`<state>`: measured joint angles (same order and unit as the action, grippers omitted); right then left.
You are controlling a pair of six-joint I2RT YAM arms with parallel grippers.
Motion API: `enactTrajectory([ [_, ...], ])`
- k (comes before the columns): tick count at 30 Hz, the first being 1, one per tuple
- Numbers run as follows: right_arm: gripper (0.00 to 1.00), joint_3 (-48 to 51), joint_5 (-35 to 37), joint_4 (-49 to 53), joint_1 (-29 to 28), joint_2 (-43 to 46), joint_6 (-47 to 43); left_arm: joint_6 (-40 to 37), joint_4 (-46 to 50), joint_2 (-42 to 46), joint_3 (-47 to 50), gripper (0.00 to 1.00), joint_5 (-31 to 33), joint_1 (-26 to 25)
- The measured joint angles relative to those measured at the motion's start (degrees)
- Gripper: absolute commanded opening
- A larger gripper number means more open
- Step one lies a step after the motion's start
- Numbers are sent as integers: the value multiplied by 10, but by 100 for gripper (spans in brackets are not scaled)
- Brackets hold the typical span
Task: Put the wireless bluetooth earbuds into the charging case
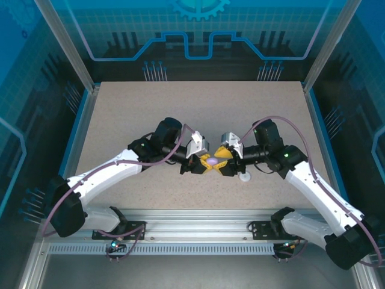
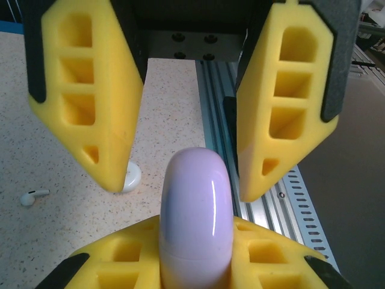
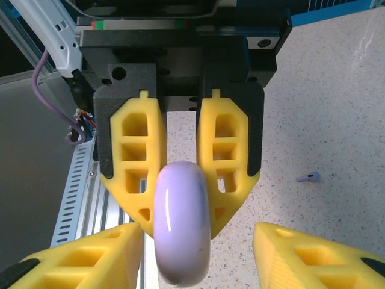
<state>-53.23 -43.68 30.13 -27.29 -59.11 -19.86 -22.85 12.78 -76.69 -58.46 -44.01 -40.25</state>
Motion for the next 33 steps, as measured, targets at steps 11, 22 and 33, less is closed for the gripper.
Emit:
enactTrajectory([
  [11,50,0,30,-15,-1,-3,17,-2,0,0,0,15,9,0],
  [22,50,-1,42,-17,6,-3,34,-4,0,0,0,15,27,0],
  [33,51,-11,58,-28,28,-2,36,-13,4,0,0,15,21,-5],
])
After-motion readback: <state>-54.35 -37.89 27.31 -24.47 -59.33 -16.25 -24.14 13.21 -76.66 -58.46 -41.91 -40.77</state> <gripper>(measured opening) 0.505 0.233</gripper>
